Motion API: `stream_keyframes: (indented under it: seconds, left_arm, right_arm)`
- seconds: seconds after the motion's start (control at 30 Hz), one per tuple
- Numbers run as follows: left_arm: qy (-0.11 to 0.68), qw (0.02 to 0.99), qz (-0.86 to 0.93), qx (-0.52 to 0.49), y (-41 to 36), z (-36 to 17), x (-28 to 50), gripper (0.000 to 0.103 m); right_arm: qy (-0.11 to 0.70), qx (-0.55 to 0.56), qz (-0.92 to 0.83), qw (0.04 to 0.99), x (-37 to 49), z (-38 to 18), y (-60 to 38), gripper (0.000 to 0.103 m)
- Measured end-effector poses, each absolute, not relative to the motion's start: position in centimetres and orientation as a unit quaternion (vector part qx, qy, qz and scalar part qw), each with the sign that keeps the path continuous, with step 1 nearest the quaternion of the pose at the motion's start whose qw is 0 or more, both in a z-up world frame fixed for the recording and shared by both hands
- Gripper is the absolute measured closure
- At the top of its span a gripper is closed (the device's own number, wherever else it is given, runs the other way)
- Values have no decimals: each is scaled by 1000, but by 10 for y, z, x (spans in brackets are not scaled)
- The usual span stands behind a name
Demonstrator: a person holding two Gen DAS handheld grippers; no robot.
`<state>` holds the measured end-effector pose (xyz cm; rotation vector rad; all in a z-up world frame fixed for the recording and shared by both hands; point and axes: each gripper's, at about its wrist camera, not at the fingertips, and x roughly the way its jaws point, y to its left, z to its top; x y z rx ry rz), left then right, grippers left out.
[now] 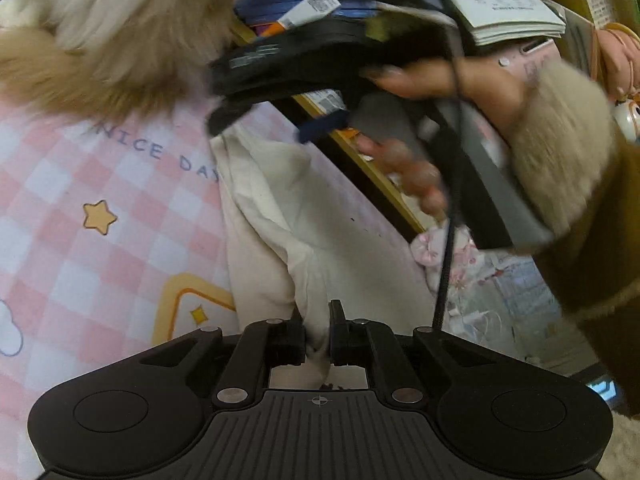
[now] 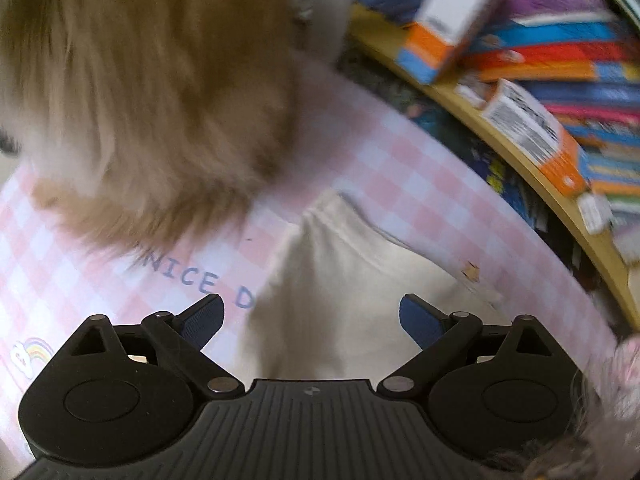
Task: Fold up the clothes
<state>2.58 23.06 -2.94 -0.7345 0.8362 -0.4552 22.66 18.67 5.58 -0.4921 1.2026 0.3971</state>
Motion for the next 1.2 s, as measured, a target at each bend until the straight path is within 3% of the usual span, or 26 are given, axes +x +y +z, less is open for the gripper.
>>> stream_keyframes:
  seconds: [0.07, 0.27, 0.37, 0.43, 0.53, 1.2]
  left_arm:
    - [391, 826, -222, -340, 228, -28, 26, 94]
    - [386, 832, -244, -316, 220, -23, 25, 94]
    - [383, 834, -253, -307, 217, -21, 23, 94]
    - [380, 836, -260, -300, 215, -19, 21, 94]
    - [372, 839, -275, -287, 211, -15, 21, 94]
    - [308, 857, -352, -214, 104, 18, 1, 94]
  right_arm:
    - [560, -270, 188, 760, 225, 45, 205, 11]
    - [566, -344, 171, 729, 223, 23, 225, 35]
    - [572, -339, 166, 728, 225, 26, 216, 57]
    - [576, -336, 163, 727, 226, 27, 211, 89]
    - [582, -331, 158, 725, 227, 29, 202, 96]
    - [537, -224, 127, 803, 203, 105, 48, 97]
